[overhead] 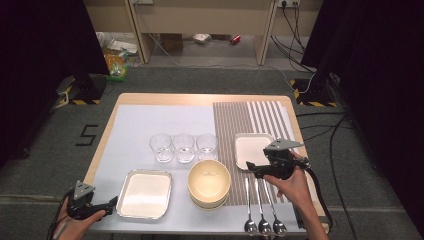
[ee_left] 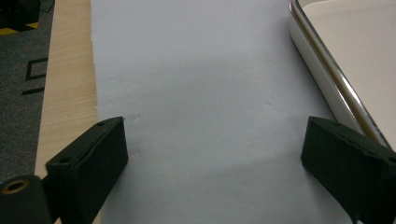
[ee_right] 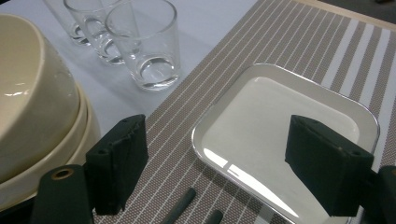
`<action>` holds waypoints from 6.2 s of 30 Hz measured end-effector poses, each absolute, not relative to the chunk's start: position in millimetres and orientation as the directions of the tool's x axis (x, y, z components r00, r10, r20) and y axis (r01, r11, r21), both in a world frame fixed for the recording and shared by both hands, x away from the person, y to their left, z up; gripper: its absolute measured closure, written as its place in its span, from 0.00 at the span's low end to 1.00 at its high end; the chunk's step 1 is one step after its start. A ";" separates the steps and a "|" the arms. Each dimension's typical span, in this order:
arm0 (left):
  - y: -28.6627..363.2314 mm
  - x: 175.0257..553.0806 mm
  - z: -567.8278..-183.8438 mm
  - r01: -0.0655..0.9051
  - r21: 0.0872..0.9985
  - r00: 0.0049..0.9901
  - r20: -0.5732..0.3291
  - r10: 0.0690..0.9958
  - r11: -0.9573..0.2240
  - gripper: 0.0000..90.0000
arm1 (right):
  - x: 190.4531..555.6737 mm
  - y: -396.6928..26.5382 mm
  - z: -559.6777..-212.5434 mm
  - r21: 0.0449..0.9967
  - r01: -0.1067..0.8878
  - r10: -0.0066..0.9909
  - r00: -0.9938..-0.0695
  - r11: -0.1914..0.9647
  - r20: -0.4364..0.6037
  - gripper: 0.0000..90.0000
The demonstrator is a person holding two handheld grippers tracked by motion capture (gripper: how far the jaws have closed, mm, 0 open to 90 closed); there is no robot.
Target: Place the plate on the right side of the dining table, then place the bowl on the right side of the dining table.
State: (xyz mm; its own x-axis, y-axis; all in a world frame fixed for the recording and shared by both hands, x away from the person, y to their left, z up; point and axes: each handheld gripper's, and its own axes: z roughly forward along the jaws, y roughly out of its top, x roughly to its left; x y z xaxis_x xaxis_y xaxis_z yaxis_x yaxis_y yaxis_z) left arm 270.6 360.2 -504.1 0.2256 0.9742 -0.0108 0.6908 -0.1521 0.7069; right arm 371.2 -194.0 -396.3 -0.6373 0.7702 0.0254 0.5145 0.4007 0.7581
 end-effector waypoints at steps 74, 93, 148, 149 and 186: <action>357.2 270.9 -498.8 0.703 0.694 0.232 -0.018 0.972 -0.155 0.14 | 381.0 -89.1 -389.3 0.685 0.322 0.442 -0.897 0.654 -0.002 0.74; 319.2 258.9 -452.6 0.605 0.776 0.307 -0.017 0.951 -0.181 0.17 | 392.1 -79.8 -393.1 0.620 0.296 0.394 -0.919 0.726 -0.023 0.91; 146.6 267.6 -425.9 0.499 0.826 0.593 -0.106 0.799 -0.261 0.11 | 370.1 -71.1 -380.4 0.574 0.195 0.378 -0.899 0.796 -0.219 0.78; 146.5 267.6 -426.0 0.500 0.826 0.591 -0.106 0.800 -0.260 0.11 | 369.6 -71.4 -381.7 0.566 0.206 0.382 -0.900 0.798 -0.211 0.78; 146.0 267.5 -426.1 0.511 0.817 0.570 -0.091 0.816 -0.266 0.07 | 370.0 -60.5 -373.0 0.520 0.212 0.384 -0.889 0.828 -0.249 0.87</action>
State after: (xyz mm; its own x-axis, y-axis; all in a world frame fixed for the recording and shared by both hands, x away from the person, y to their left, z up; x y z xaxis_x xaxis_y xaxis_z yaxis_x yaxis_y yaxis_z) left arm 267.5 146.0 -426.1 0.5705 0.8162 -0.0910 0.5110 -0.2660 0.8174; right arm 370.0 -60.5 -373.0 -0.8893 0.3837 -0.2487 0.2117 0.8276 0.5198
